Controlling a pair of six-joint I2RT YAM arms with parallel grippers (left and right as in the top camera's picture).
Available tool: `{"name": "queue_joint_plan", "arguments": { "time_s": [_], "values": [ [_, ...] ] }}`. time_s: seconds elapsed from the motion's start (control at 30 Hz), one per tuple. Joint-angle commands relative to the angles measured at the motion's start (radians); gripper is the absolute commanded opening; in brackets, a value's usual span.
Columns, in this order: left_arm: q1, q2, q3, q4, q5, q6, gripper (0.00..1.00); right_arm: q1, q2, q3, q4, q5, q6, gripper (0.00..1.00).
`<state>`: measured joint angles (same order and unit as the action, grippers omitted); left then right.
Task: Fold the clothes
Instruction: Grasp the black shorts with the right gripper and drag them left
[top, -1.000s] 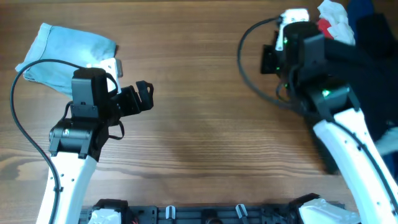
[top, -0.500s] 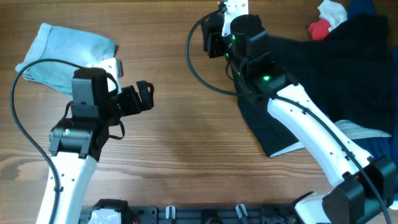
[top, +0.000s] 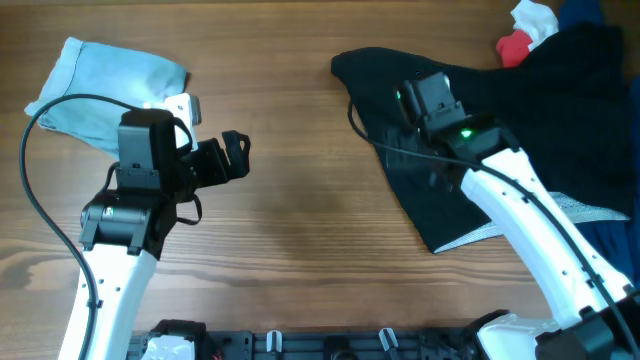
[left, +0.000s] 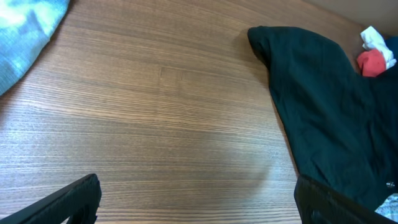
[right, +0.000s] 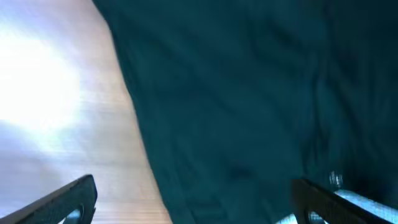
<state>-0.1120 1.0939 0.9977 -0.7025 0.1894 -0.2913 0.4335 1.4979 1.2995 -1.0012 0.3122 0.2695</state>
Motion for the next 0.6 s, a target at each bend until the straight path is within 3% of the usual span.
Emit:
{"name": "queue_joint_plan", "arguments": {
  "time_s": [0.0,0.2,0.57],
  "values": [
    [-0.005,0.000,0.016,0.003,0.016,-0.006,1.00,-0.011,0.000,-0.091,-0.008,-0.013,0.021,1.00],
    [-0.005,0.000,0.016,0.000,0.016,-0.006,1.00,-0.029,0.002,-0.211,0.042,-0.126,0.023,1.00],
    [-0.005,0.000,0.016,-0.011,0.016,-0.006,1.00,-0.050,0.027,-0.402,0.156,-0.156,0.019,1.00]
  ]
}}
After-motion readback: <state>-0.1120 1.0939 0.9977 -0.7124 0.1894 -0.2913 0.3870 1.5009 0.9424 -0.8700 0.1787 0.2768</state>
